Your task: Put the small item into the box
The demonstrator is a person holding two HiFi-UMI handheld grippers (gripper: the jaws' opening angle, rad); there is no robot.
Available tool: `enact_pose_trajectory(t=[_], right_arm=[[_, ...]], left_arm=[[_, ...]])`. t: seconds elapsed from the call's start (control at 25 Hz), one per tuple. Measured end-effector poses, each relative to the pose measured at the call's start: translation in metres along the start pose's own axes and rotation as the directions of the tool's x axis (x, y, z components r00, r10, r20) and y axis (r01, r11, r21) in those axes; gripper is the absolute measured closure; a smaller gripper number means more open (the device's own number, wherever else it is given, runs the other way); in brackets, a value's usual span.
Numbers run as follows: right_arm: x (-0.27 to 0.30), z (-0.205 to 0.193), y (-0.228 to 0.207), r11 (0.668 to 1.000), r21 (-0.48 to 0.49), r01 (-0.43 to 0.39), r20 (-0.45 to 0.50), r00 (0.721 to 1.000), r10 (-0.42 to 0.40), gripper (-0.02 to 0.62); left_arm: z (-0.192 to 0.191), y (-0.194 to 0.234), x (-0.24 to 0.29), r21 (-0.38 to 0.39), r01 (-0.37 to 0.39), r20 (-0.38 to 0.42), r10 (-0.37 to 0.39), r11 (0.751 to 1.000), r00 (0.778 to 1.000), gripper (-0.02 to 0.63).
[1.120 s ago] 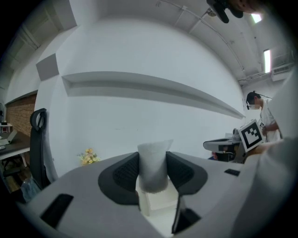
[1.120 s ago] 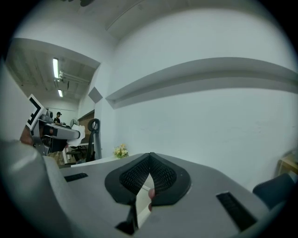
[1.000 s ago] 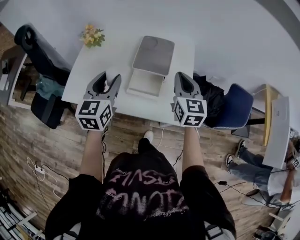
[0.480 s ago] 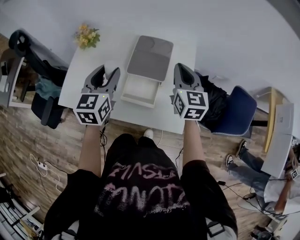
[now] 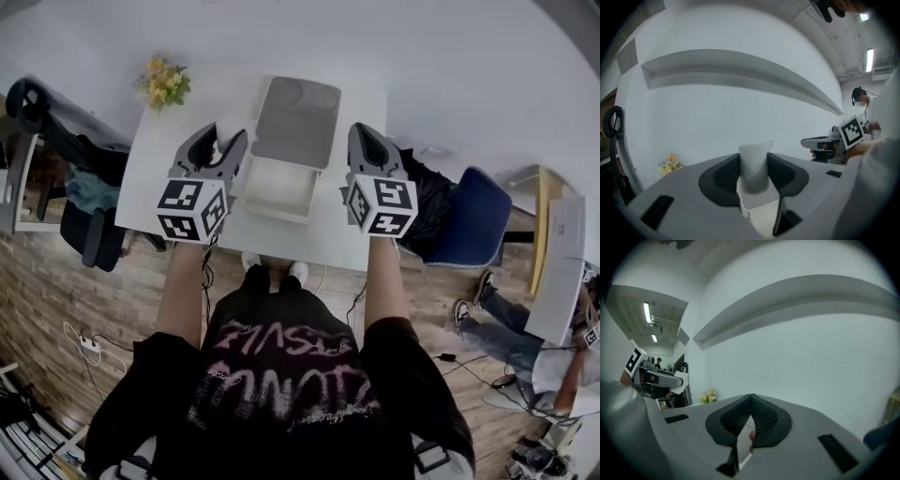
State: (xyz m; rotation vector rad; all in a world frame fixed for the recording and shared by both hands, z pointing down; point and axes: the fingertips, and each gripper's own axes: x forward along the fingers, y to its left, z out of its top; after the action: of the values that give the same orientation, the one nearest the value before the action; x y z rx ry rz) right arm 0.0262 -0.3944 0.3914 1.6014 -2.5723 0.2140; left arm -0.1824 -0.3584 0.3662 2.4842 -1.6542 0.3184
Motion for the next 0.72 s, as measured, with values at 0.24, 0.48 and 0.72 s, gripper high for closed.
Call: enact_pose_trajectory(t=[0.24, 0.48, 0.72], right_arm=[[0.003, -0.009, 0.001, 0.999, 0.005, 0.04, -0.026, 0.999, -0.04, 0.586], [0.005, -0.03, 0.001, 0.998, 0.017, 0.062, -0.074, 0.995, -0.061, 0.586], [0.008, -0.056, 0.006, 0.996, 0.044, 0.075, -0.118, 0.991, -0.069, 0.586]], left_arm=[[-0.007, 0.001, 0.013, -0.005, 0.053, -0.02, -0.053, 0.999, 0.998, 0.426], [-0.024, 0.002, 0.023, -0.026, 0.083, -0.058, -0.085, 0.996, 0.995, 0.426], [-0.053, -0.002, 0.031, -0.054, 0.115, -0.119, -0.12, 0.992, 0.986, 0.426]])
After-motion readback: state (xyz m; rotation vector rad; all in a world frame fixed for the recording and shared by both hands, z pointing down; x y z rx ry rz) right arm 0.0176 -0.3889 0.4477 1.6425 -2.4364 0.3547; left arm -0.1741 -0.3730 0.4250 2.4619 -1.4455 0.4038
